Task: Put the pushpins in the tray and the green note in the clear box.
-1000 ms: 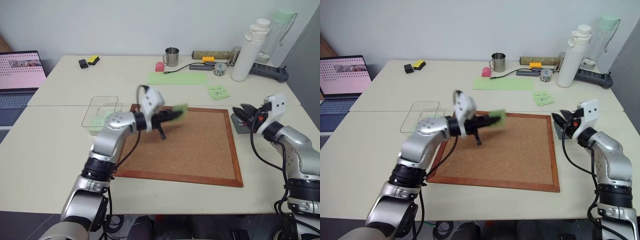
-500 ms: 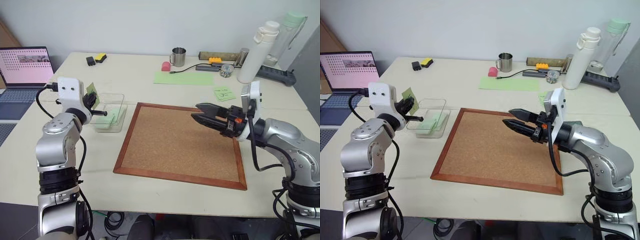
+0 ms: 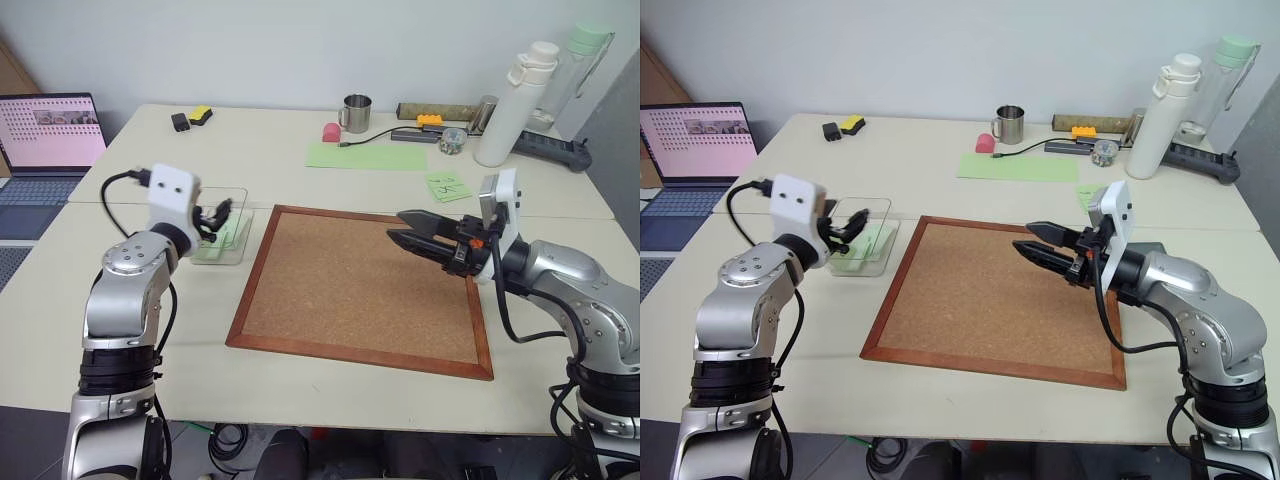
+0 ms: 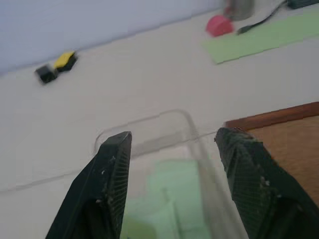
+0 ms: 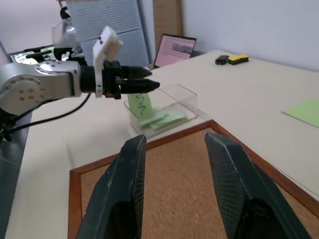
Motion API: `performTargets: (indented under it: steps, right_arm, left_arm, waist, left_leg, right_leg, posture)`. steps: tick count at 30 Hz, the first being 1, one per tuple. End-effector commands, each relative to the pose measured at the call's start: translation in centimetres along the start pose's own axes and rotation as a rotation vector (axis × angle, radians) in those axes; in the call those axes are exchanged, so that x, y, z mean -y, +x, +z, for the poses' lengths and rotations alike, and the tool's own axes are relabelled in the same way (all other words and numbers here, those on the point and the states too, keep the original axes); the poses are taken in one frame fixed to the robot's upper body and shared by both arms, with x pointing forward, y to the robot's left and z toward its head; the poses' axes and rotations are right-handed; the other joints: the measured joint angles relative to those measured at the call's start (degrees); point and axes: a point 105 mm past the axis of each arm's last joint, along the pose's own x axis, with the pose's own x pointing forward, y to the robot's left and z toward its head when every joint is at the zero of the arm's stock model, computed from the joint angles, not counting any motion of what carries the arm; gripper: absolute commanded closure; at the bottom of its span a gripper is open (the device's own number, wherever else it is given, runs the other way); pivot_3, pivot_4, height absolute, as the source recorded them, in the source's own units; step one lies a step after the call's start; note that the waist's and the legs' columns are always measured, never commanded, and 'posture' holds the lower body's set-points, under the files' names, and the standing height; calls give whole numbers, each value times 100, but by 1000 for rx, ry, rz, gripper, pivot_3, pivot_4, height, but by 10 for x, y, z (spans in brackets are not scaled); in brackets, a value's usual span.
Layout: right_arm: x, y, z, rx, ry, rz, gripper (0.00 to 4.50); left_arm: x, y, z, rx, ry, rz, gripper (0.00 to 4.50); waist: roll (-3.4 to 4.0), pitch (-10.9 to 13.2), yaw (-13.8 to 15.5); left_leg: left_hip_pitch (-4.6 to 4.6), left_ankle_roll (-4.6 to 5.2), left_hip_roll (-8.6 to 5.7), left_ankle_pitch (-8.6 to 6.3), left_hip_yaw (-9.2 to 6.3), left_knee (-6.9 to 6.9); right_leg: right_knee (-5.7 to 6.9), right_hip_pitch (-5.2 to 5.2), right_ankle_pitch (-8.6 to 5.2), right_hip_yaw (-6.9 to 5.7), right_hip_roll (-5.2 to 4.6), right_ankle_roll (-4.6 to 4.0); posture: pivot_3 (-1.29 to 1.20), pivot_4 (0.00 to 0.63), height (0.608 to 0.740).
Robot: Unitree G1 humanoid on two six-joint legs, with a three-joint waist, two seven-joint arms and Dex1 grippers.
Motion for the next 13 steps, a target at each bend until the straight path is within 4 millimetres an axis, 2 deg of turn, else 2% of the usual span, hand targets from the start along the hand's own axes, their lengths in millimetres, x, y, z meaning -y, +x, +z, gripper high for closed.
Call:
performTargets:
  steps: [1,3,6,10,13]
  right_arm:
    - [16,-20,-3,-17,-59,-95,2572]
    - [19,-30,-13,-65,-65,-111,2572]
    - [15,-43,-28,-150,-69,-76,2572]
    - [5,-54,-40,-231,-47,-6,2572]
    - [3,-59,-40,-247,-45,4,2572]
  left_arm:
    - [47,-10,25,88,80,-317,831]
    - [68,-21,24,70,93,-479,409]
    - [82,-37,16,17,111,-645,409]
    - [84,-52,1,-50,140,-768,409]
    - [76,-53,-8,-82,177,-786,409]
  waist:
    - [0,0,-6]
    - [0,0,-11]
    - [2,1,-33]
    - [4,3,-61]
    - [2,3,-58]
  left_leg:
    - [1,0,1,0,1,0]
    - [1,1,1,-1,1,-3]
    - [1,4,4,-2,3,-4]
    - [9,25,8,-14,9,-4]
    - [9,25,7,-14,8,-2]
  right_leg:
    - [0,0,0,0,1,0]
    - [1,-1,0,0,3,0]
    - [0,-2,-1,1,6,0]
    - [4,-2,-1,8,11,-1]
    - [4,1,-1,7,11,-1]
  posture:
    - [0,150,740]
    - [0,150,740]
    - [0,150,740]
    - [0,150,740]
    - [0,150,740]
